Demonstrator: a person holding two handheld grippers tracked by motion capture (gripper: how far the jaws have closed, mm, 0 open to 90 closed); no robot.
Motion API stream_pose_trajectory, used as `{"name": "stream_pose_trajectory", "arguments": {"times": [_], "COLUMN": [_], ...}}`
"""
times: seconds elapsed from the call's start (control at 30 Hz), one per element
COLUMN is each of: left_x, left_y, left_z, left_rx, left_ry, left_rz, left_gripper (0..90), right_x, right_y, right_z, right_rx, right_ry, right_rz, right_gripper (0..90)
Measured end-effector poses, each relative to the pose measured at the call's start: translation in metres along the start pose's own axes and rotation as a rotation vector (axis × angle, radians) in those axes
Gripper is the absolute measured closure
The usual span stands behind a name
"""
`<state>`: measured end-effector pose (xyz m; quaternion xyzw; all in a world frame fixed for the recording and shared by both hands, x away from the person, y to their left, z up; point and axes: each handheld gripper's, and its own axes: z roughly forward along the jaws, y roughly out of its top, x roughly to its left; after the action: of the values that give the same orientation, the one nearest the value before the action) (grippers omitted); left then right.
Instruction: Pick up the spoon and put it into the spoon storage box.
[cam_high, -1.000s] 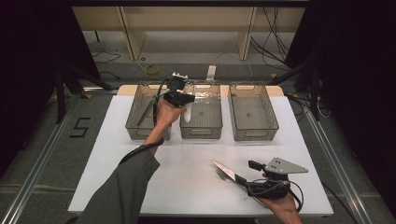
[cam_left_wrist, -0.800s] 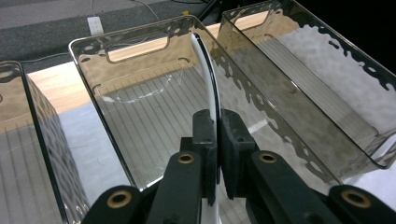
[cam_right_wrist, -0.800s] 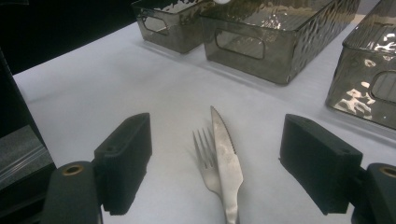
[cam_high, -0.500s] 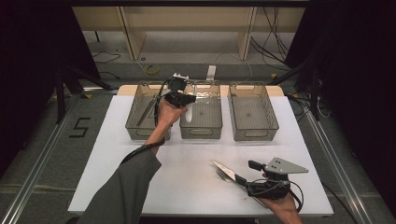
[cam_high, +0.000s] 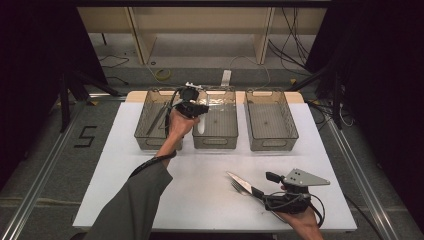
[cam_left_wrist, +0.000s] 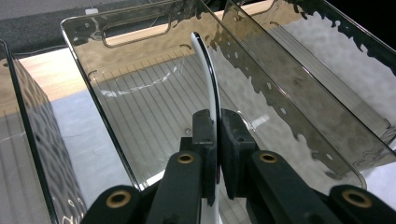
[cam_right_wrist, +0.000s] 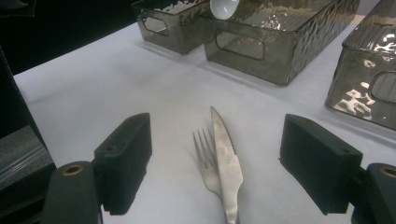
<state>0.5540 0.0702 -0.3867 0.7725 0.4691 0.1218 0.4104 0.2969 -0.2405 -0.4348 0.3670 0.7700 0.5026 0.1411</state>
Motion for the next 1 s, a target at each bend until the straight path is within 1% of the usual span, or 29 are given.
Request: {"name": "stream_pose_trajectory", "arguments": {"times": [0.13,0.2,0.47,0.57,0.63,0.73,0.93,0.97,1.0], "left_x": [-0.001,-0.002,-0.003,-0.002,-0.002,-0.002,-0.001,-0.001,0.0], "left_y": [0.0,-0.001,-0.004,-0.005,-0.005,-0.007,-0.01,-0.01,-0.009], "left_z": [0.0,0.0,0.006,0.006,0.006,0.007,0.01,0.01,0.009], "left_rx": [-0.004,-0.005,0.012,0.011,0.015,0.011,0.024,0.022,0.022], "left_ry": [-0.001,0.01,0.013,0.012,0.011,0.004,0.008,0.004,0.0], "left_rz": [0.003,0.014,0.017,0.011,0.016,0.005,0.003,-0.002,-0.007], "left_gripper": [84.6,84.6,84.5,84.4,84.2,84.0,83.5,82.6,79.4], "right_x": [0.0,0.0,0.0,0.0,0.0,0.0,0.0,0.0,0.0], "right_y": [0.0,0.0,0.0,0.0,0.0,0.0,0.0,0.0,0.0], "right_z": [0.0,0.0,-0.001,0.0,0.0,0.0,0.0,0.0,0.0], "right_rx": [-0.002,-0.001,-0.001,-0.001,0.0,0.0,0.0,0.0,-0.001], "right_ry": [0.001,0.0,0.0,0.0,0.0,0.0,0.0,0.0,0.0], "right_rz": [0.0,0.0,0.0,0.001,0.0,0.002,0.003,0.002,0.001], "right_gripper": [25.9,25.9,26.0,25.9,25.9,26.0,25.9,25.9,26.0]}}
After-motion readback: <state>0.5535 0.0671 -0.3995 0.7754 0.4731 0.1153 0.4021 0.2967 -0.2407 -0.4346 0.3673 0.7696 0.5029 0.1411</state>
